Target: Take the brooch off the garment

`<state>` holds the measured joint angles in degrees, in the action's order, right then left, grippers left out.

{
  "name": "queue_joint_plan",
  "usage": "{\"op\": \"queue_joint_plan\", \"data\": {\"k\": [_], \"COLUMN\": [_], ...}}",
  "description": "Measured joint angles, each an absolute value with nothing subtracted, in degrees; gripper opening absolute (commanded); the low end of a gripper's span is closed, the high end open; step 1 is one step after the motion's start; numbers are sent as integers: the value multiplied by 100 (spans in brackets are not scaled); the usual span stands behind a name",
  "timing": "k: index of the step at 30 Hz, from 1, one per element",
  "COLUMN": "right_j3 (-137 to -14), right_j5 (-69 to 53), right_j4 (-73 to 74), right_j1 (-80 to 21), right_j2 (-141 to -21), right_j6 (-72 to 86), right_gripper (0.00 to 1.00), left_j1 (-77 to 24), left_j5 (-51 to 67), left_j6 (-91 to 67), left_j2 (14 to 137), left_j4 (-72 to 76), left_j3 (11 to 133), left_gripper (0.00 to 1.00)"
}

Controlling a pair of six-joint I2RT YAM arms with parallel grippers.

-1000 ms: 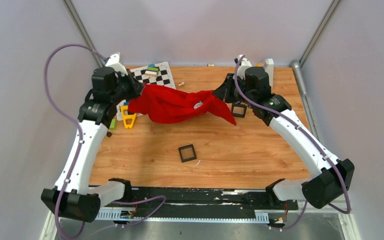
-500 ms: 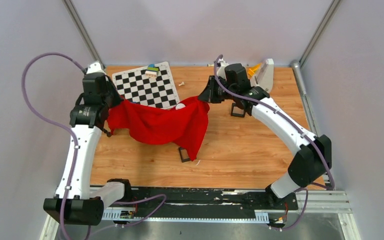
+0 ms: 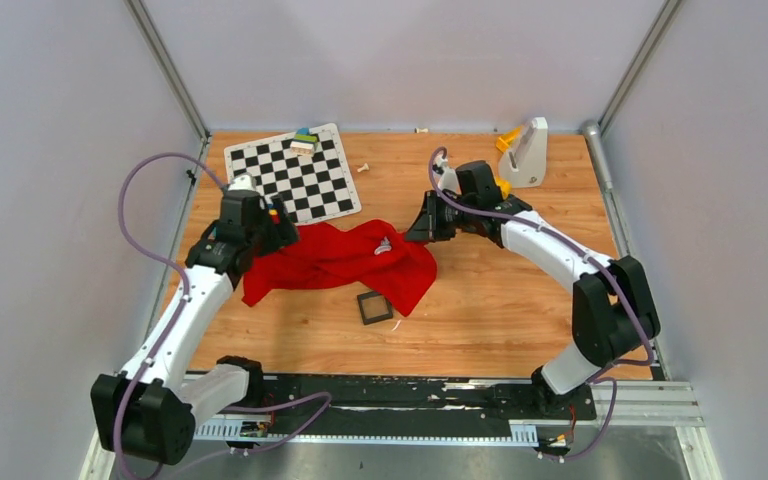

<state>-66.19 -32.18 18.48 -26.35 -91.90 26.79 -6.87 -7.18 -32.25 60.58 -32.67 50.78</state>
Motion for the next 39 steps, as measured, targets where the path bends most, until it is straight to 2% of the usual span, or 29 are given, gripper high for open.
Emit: {"op": "queue_joint_plan", "data": {"k": [4,6,8,10,18,26,39], "right_j3": [-6475,-6486,-6528,-6619,-6853,-6936,-6982], "right_j5": [-3671,-3852,-3981,-4051,-4130,-4167,-4174], "right_j4": [1592,1468,1409,1400,1474,1647,1732], "right_j1": [-2657,-2670,-2716,-2762,-2967,-3081,-3148], "right_j2": [-8895,-8711,-8521,-8401,-8348,-8484,-8545], "right_j6": [2657,2652,2648,2646,2648,2644,2580], "right_gripper": [0,0,0,0,0,0,0], "left_j1": [-1649,-1931,-2108,-2257,-2683,-2692,-2692], "left_j5": [-694,-423,-62,410,1828,2279,2558], "left_j6": [-2985,-2836,-2722,-2617,-1933,-1708,-1614], "left_j2": [5771,5478,5207,5002,4797,5033,5714], "left_j4": [-2611,-2051,-1483,-851,1527,2565,2657], "left_j3": [4807,4421,3988,3533,2366,2342,2497], "left_gripper": [87,80,69,64,51,48,47]}}
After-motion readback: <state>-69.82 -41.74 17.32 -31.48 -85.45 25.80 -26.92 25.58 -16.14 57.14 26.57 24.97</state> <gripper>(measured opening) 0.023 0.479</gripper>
